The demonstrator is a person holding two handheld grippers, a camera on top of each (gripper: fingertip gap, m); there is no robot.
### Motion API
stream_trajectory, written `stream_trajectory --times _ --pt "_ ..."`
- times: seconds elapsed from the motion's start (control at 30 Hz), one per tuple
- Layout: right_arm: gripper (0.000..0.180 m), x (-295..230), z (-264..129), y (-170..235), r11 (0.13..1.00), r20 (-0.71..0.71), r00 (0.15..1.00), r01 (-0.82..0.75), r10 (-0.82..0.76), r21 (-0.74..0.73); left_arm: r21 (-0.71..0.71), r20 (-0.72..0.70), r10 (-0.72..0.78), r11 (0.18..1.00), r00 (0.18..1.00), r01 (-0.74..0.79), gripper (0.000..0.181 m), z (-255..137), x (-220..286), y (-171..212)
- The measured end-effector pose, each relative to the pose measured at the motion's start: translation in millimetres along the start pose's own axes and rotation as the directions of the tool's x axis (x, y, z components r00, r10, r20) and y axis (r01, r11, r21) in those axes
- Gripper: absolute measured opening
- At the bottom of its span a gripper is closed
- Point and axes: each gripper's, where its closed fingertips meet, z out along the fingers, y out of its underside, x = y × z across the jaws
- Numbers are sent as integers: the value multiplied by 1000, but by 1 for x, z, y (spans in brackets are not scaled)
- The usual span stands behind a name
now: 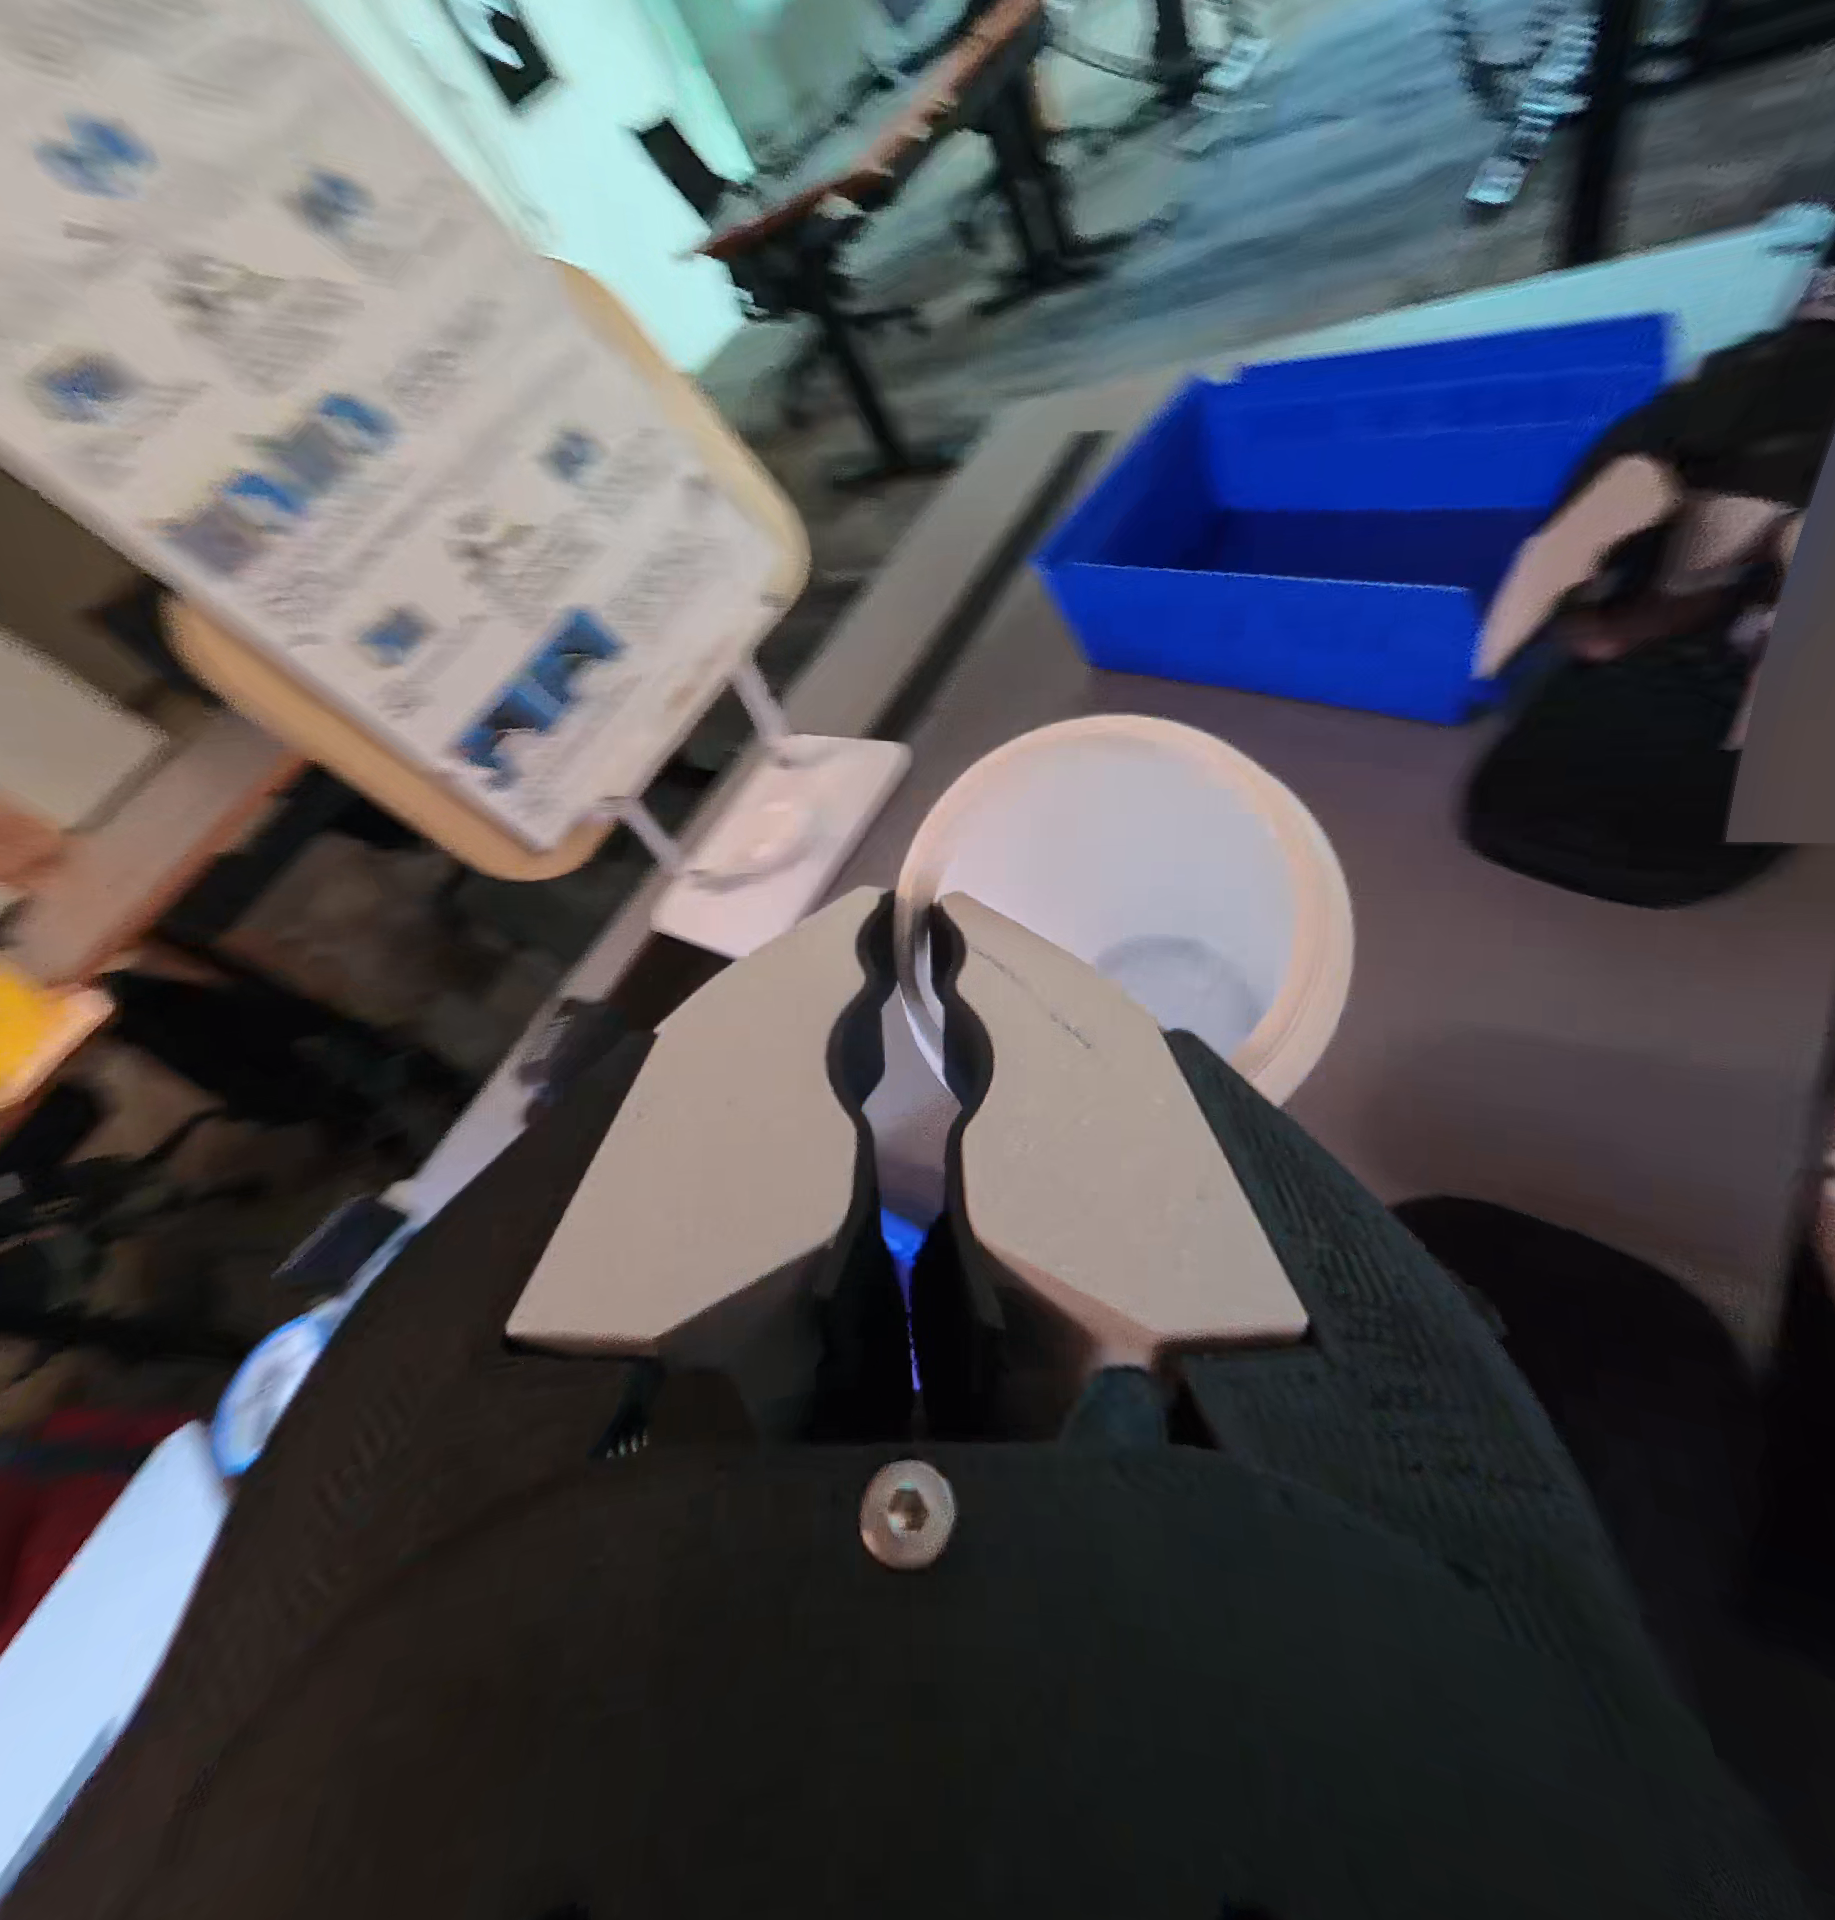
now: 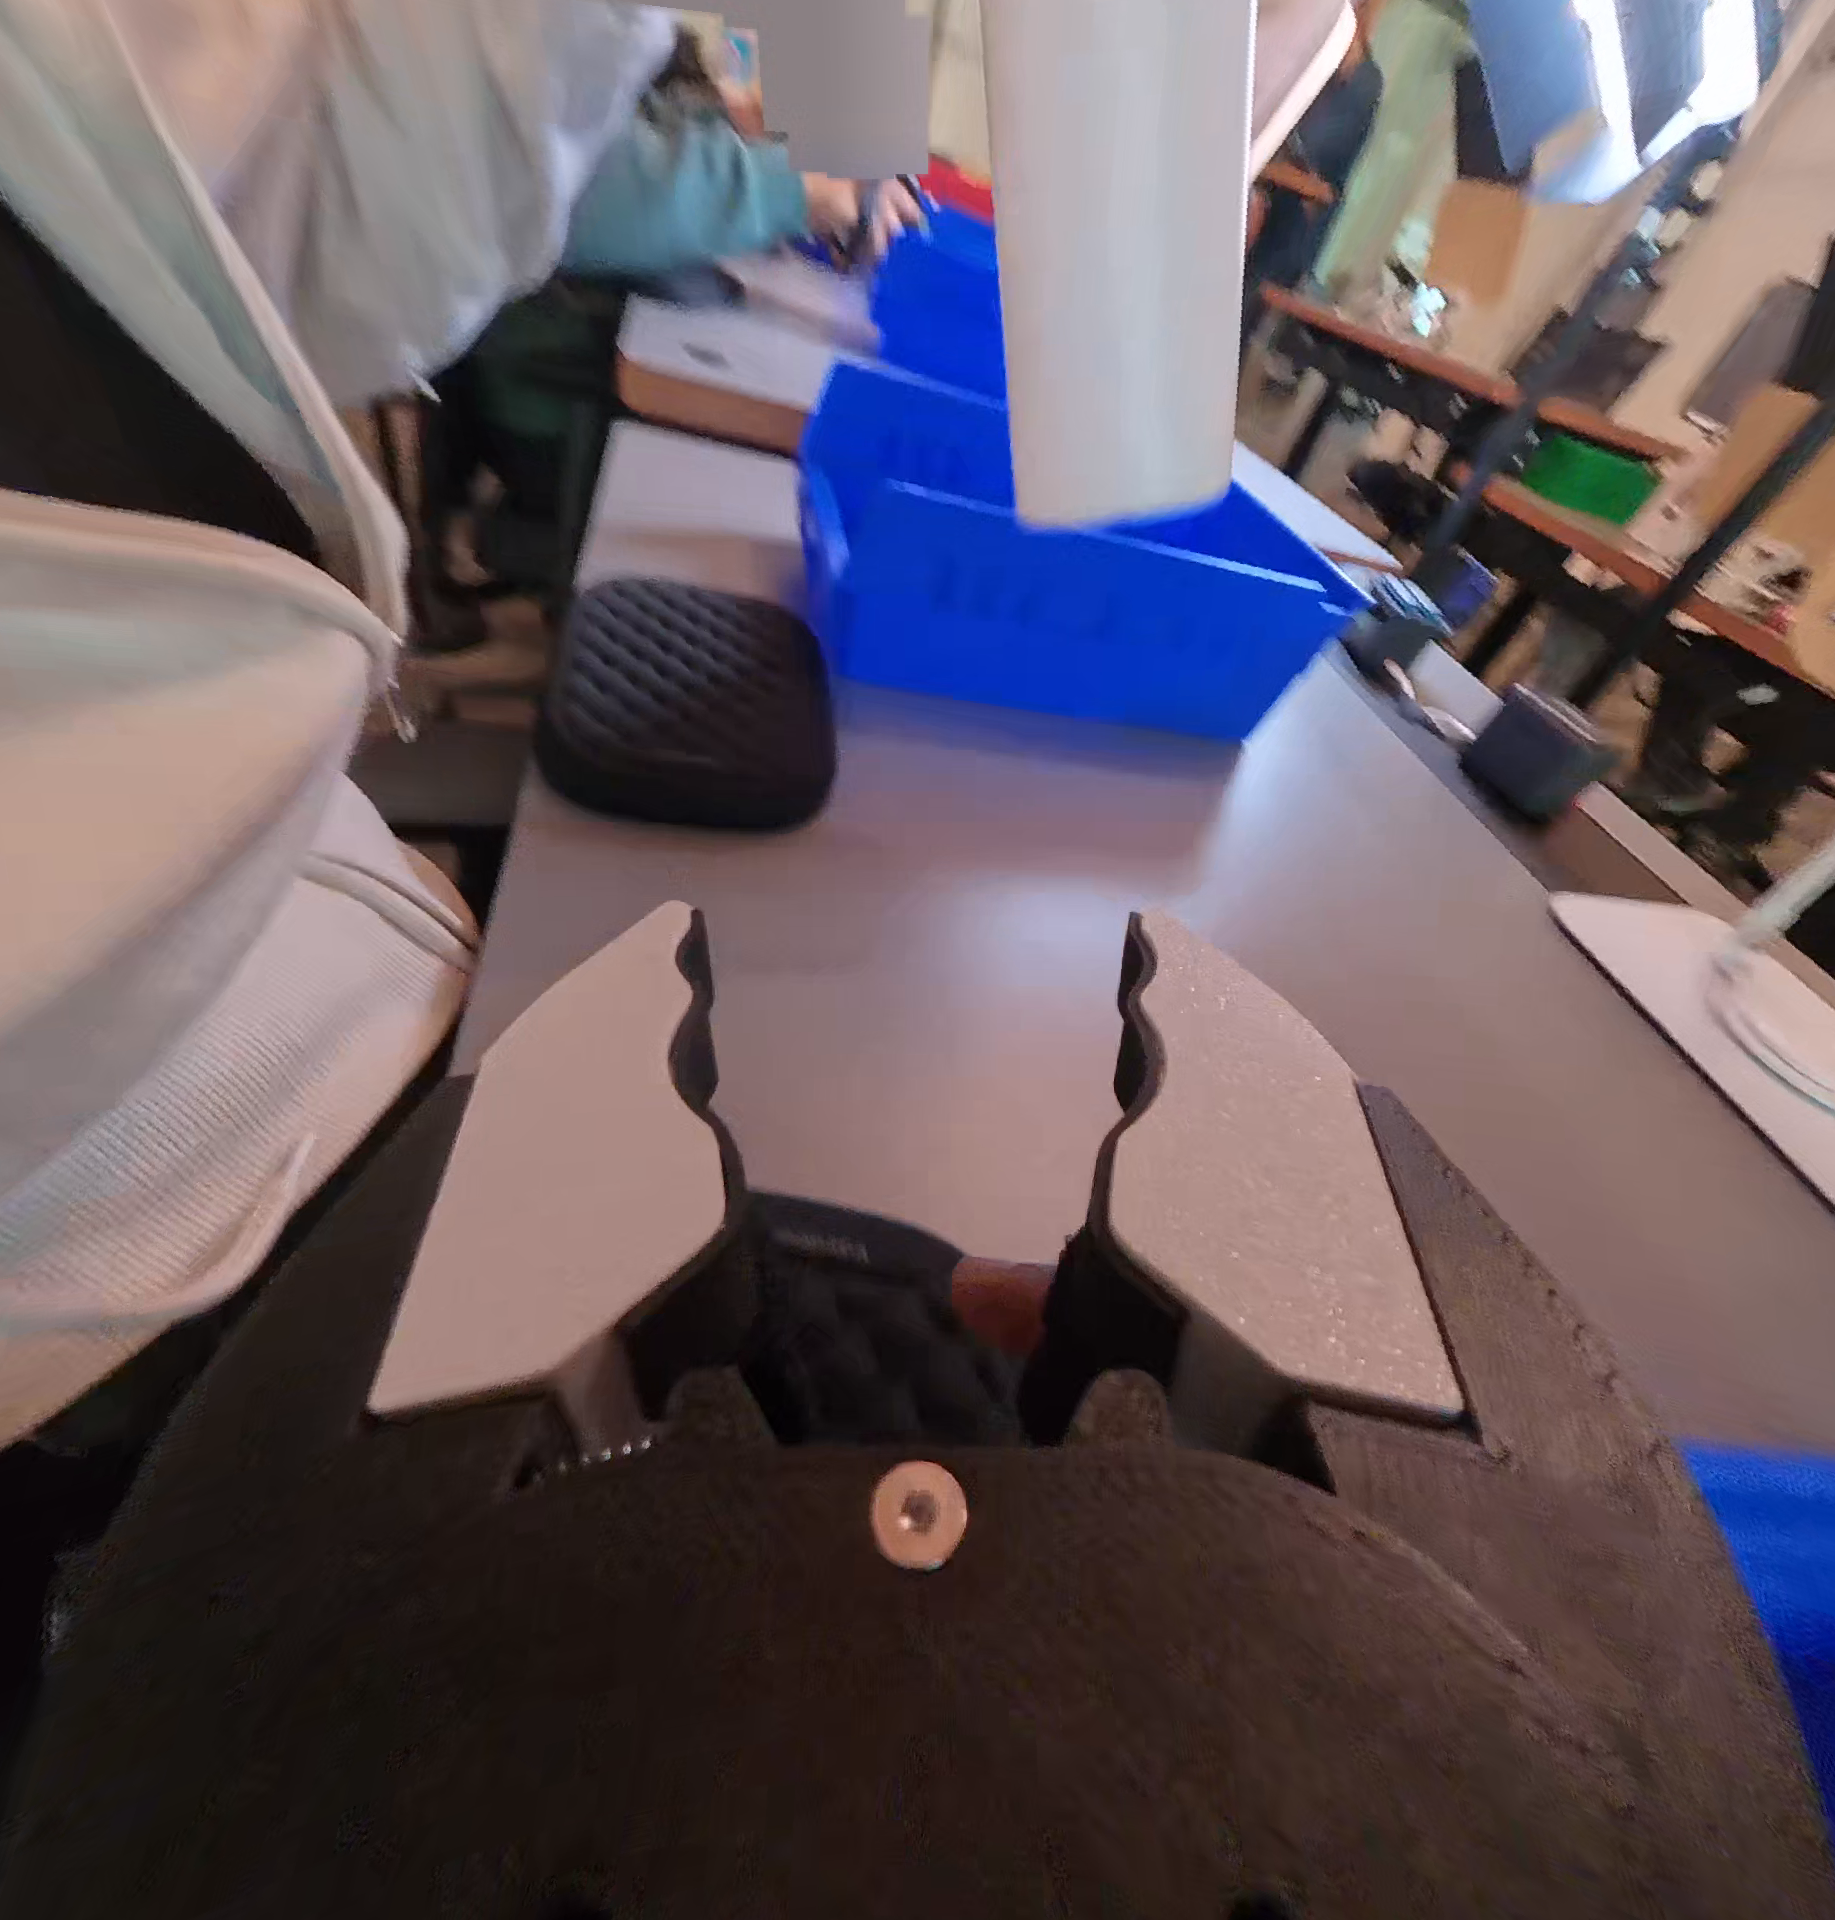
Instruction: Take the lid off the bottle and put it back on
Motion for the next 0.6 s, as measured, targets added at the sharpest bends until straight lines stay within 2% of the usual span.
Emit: stream_trajectory --times 0.13,0.23,0.3,0.43,0.53,0.6 --pt "87 -4 15 -9 980 79 995 -79 65 183 -102 -252 -12 995 968 -14 6 56 49 1" --pt "112 -12 19 -2 989 112 993 -48 32 138 -161 -361 5 985 933 -68 6 98 79 10" --pt "127 -10 22 0 986 106 994 -56 40 157 -215 -429 13 970 903 -115 6 120 99 18" --pt "145 -1 22 -2 978 74 993 -104 92 180 -259 -495 5 954 869 -153 6 148 119 23" --pt "146 6 18 -7 966 47 993 -119 111 230 -269 -485 10 950 875 -160 6 158 120 24" --pt "146 11 18 -8 960 31 990 -139 135 243 -268 -457 26 949 889 -166 14 164 118 23"
